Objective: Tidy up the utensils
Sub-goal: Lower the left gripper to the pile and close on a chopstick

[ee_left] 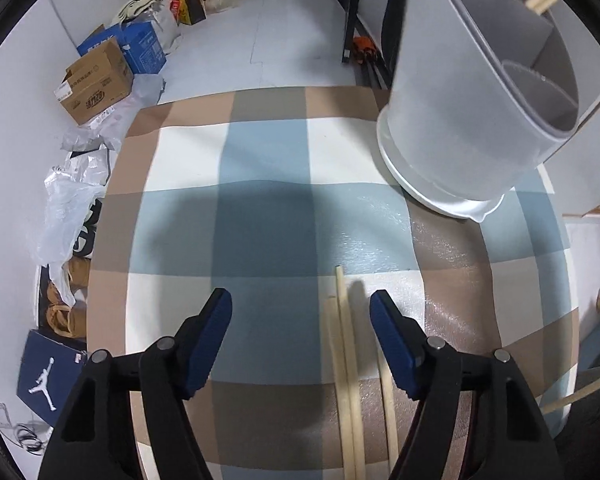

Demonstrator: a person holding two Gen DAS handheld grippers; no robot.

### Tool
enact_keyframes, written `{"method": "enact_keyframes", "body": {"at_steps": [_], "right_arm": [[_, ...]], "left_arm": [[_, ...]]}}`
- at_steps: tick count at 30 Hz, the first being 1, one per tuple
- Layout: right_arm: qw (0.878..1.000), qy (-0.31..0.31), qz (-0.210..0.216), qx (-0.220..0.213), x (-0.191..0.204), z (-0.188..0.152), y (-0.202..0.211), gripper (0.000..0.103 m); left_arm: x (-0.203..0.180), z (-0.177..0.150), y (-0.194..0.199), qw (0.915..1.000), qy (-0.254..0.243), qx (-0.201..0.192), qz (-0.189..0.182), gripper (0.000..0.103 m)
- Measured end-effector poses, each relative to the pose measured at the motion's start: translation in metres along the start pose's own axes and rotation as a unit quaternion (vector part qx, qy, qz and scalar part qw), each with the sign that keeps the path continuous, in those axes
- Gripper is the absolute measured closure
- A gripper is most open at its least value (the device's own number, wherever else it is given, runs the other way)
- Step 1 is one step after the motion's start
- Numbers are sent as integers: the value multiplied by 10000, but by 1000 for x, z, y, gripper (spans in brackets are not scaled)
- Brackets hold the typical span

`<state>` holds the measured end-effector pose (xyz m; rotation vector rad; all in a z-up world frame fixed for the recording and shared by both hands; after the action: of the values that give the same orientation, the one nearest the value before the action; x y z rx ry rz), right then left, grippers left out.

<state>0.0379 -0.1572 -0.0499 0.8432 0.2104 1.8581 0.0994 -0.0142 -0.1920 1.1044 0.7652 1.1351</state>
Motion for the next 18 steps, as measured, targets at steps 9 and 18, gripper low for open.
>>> {"method": "enact_keyframes", "body": {"at_steps": [9, 18], "right_arm": [[9997, -237, 33, -105, -12, 6, 10, 99], [9996, -245, 40, -104, -14, 5, 12, 99]], "left_arm": [[-13, 4, -7, 9994, -252, 242, 24, 57], [-19, 5, -6, 9990, -286, 96, -322, 86]]}}
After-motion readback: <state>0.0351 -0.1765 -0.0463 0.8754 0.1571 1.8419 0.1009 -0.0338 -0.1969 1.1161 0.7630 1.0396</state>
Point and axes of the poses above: each gripper's, at about its wrist camera, not at the fingertips, and y roughly against the way its jaws point, x to its left, z to its top, the point moved 7 cm from there along -y, roughly the way its jaws point, and after that the axes turned 10 degrees about -y, right-handed, at the moved point
